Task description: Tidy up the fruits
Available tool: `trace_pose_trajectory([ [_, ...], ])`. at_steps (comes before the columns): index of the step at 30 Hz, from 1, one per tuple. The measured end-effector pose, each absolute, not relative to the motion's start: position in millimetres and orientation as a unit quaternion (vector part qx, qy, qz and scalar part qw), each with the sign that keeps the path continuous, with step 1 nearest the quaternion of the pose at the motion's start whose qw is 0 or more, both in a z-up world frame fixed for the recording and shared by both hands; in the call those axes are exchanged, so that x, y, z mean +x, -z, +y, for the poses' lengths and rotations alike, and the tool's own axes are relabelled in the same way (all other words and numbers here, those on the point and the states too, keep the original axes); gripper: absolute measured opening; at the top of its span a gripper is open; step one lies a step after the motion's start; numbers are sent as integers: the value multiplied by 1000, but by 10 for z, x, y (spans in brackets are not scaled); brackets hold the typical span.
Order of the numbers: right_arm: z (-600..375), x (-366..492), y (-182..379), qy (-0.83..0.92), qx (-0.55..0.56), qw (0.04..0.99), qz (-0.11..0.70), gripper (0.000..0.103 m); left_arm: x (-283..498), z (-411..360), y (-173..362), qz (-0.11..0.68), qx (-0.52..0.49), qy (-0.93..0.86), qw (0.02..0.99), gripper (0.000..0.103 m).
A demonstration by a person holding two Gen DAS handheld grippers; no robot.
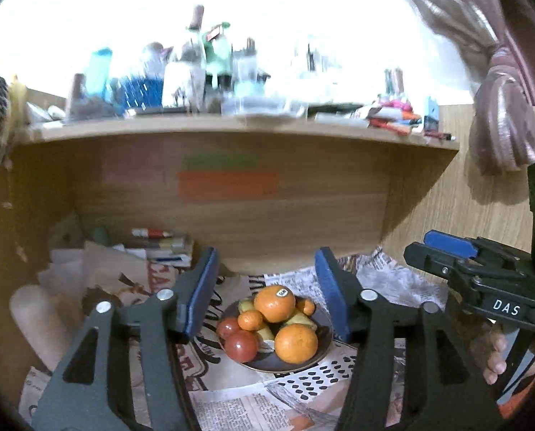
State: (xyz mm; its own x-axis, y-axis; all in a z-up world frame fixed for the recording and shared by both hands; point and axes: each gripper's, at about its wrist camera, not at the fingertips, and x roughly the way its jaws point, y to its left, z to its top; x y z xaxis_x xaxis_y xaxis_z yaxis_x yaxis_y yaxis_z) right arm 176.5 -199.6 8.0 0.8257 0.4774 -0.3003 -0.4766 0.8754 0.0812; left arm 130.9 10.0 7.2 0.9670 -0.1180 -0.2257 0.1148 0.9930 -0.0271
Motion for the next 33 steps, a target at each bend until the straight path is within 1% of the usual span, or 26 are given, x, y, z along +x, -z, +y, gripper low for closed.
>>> trace_pose_trajectory([
  [1,-1993,1708,-92,-249,4,956,152,55,1239,95,-80,108,-5,57,992,61],
  [3,-1986,1591,-103,-245,7,959,142,60,1131,94,-80,101,-4,55,993,70],
  [4,-1984,1533,-106,-242,8,961,136,65,1075,99,-79,99,-6,55,994,72],
  [7,-1967,1369,-119,-232,6,966,115,78,952,116,-68,95,-8,56,994,72],
  [10,-1967,1243,-132,-225,4,969,100,85,842,117,-26,95,-9,53,994,73],
  [11,-1954,1210,-134,-224,2,970,97,87,824,118,-10,95,-10,52,994,76],
  [12,-1950,1184,-134,-223,1,970,94,89,803,127,4,95,-11,51,994,87],
  [14,-1927,1138,-130,-219,0,972,90,96,721,146,26,84,-19,44,995,97],
  [20,-1924,1054,-100,-210,3,974,87,103,623,126,23,77,-10,40,996,97],
  [23,-1929,1037,-93,-208,6,974,86,103,591,114,21,73,-6,39,997,97],
  [26,-1921,1030,-80,-207,4,974,88,103,585,115,25,73,-7,39,997,101],
  [33,-1920,1034,-79,-208,3,974,88,103,596,125,23,74,-8,41,996,101],
])
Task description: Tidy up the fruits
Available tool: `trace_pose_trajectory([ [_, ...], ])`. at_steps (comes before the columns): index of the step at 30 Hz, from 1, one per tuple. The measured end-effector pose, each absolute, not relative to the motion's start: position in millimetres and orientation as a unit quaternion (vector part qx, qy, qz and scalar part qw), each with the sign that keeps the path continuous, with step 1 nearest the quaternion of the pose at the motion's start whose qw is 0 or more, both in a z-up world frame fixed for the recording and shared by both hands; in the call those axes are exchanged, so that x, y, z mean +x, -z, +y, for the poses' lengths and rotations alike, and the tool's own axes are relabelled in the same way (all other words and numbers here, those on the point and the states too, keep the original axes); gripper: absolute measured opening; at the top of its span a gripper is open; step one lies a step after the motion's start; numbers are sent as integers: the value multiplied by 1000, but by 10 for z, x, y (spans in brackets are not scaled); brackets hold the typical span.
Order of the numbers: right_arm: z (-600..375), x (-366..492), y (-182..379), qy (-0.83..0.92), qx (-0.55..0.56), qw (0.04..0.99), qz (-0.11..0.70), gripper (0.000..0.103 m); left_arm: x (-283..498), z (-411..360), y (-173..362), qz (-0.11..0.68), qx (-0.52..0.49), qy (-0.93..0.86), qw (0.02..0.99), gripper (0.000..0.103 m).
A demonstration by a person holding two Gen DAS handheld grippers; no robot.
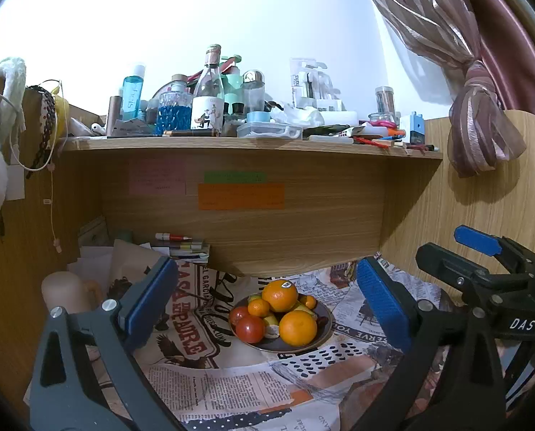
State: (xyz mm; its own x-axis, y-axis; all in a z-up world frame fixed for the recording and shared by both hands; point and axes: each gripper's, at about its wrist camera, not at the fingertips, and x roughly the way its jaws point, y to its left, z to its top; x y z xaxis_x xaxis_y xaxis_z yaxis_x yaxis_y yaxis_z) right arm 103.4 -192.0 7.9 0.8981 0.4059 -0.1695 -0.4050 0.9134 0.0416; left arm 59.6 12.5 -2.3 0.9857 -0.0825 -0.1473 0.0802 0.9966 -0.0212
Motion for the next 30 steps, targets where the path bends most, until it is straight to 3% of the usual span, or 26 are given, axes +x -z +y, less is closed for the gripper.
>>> trace_pose_trajectory([
  [30,-1961,1036,-109,-202,8,976,84,103,645,108,39,78,-9,43,996,103],
])
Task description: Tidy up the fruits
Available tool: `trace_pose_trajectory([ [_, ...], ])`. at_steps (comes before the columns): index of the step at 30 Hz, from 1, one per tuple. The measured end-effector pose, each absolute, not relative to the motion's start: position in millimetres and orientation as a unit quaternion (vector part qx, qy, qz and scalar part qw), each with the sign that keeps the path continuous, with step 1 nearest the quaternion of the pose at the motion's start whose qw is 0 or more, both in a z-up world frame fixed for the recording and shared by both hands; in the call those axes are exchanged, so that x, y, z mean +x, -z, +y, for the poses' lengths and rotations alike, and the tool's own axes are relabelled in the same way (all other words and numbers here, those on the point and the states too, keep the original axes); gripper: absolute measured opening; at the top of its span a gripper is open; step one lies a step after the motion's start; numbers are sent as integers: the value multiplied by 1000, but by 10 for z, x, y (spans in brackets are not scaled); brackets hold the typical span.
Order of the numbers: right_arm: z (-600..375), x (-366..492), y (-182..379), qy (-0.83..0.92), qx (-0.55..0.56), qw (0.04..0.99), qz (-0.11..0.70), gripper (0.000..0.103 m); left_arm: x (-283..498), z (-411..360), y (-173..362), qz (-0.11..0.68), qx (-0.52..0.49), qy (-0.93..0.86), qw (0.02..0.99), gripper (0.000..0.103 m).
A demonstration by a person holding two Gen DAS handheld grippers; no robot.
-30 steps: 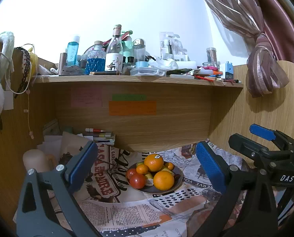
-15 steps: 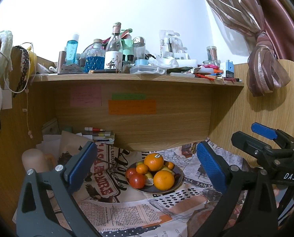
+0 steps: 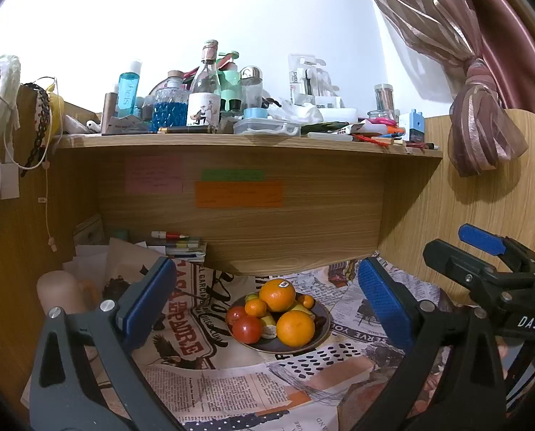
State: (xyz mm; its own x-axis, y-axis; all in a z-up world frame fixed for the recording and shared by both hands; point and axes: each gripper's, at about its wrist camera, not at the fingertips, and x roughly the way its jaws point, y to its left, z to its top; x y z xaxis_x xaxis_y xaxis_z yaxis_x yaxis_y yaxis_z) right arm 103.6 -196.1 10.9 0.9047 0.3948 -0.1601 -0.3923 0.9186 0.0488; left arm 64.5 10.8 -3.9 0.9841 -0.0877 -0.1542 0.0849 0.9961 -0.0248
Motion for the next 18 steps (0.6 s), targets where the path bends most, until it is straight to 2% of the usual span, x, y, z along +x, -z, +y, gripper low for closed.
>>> trace_pose_trajectory([
  [18,-1966,1021,-113,-202,9,976,83,103,656,65,6,82,-9,62,995,103],
])
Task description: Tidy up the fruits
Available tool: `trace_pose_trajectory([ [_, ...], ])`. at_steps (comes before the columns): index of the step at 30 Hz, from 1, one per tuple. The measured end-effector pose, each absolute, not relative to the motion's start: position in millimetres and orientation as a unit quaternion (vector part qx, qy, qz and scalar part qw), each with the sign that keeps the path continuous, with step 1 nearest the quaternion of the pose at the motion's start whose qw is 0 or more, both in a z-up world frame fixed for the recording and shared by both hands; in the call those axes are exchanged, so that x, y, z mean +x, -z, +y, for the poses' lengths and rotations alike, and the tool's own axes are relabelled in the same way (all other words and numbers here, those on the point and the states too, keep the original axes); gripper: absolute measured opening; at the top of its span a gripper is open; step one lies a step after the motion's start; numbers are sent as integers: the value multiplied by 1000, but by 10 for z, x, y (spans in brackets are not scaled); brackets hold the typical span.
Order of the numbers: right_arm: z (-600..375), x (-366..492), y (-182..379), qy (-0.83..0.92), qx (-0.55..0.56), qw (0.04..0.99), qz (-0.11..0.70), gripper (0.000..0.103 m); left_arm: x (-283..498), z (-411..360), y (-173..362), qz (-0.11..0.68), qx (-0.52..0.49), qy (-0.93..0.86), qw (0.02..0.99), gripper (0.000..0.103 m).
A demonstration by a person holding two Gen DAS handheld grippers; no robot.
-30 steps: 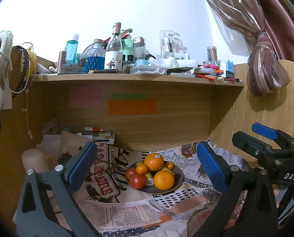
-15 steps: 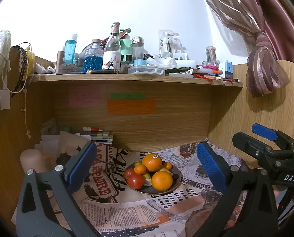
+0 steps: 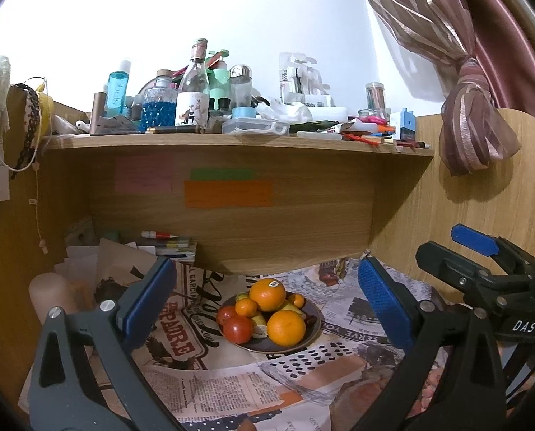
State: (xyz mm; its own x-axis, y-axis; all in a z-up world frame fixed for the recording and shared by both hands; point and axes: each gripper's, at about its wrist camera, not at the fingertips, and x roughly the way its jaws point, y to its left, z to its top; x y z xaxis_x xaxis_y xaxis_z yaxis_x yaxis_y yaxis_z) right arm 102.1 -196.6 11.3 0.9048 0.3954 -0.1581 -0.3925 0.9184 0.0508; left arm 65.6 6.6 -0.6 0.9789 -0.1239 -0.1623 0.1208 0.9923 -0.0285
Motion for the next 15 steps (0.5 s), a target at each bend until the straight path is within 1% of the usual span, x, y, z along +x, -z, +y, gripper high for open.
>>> trace_pose_trajectory([
  [15,-1961,1062,-68,-199,9,976,90,103,691,61,24,88,-12,62,994,103],
])
